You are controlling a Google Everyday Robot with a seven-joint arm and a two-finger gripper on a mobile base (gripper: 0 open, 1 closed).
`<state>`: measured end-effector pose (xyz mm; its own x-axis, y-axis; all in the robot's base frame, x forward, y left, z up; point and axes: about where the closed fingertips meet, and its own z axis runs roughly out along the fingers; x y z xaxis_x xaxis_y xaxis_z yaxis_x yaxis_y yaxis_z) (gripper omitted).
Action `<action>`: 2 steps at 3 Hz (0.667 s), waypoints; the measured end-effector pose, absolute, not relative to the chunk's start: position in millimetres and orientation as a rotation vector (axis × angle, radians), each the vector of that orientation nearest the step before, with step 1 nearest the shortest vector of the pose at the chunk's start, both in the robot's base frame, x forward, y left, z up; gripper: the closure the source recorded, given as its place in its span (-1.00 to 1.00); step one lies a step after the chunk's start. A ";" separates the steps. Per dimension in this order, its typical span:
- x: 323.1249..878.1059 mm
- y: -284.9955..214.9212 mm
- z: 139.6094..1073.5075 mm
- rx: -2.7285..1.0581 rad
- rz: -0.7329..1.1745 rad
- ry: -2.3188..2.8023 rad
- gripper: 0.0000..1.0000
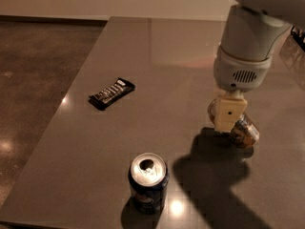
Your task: Knock orange can over
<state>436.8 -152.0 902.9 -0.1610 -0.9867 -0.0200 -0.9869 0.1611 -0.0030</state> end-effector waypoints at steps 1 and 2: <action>433.6 -150.9 892.0 -2.064 -0.022 2.407 0.08; 429.7 -151.1 880.5 -2.079 -0.036 2.431 -0.41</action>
Offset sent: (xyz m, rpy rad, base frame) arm -0.0327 -0.0105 -0.0327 -0.1464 0.1373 0.0024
